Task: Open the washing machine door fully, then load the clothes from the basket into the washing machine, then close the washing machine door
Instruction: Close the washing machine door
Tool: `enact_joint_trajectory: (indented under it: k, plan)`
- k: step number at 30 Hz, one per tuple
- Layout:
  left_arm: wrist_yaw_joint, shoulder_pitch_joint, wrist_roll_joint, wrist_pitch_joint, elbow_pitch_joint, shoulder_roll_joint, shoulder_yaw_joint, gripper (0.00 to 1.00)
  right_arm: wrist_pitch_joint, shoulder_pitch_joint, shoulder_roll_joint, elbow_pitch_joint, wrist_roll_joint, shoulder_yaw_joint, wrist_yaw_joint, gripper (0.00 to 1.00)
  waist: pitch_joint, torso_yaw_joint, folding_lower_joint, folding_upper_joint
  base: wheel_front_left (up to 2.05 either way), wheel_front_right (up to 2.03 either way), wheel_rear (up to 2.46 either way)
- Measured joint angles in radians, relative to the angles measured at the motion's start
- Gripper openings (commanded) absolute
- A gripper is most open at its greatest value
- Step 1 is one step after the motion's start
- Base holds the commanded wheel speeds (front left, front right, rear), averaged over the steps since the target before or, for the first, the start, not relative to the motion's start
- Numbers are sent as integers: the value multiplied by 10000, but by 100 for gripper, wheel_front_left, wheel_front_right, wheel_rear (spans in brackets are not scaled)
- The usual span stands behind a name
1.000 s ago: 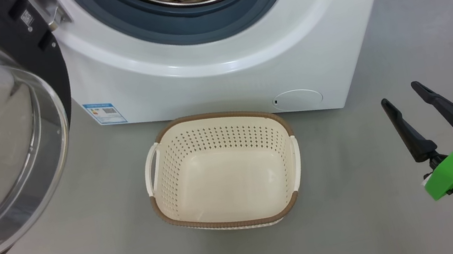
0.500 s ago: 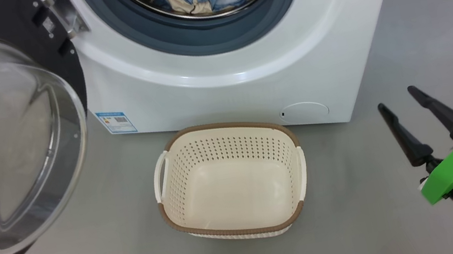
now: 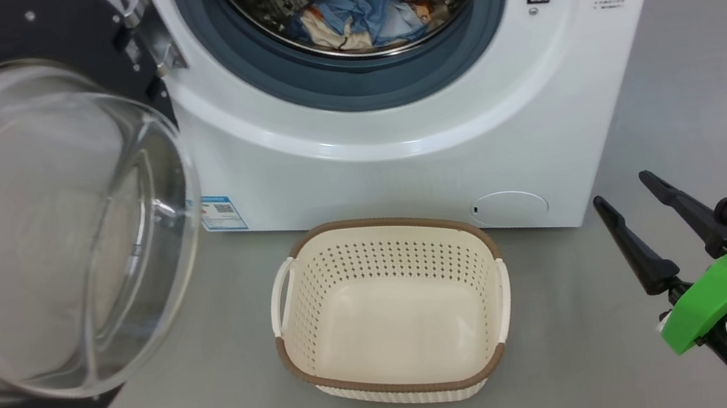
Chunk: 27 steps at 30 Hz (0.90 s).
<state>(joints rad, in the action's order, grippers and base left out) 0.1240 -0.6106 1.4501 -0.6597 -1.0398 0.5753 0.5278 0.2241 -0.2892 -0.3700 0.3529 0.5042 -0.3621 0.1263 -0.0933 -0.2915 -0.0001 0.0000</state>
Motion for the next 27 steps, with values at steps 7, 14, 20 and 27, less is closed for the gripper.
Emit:
enact_joint_trajectory:
  k: [7,14,20,27]
  plan:
    - [0,461,186,-1124,840,-529,-268,0,153,-2,138,194,56,-96,0,100,137,-244,0,0,0,0,0]
    - [0,1232,585,-2401,2077,-928,-431,0,201,-5,198,343,73,-134,0,100,236,-356,1,0,0,0,0]
    - [-105,2027,819,-3325,3432,-1323,-606,0,242,-4,320,462,100,-121,0,100,384,-394,1,0,0,0,0]
    - [-894,3098,909,-4148,5894,-1962,-995,0,244,145,506,499,247,29,0,100,633,-400,1,0,0,0,0]
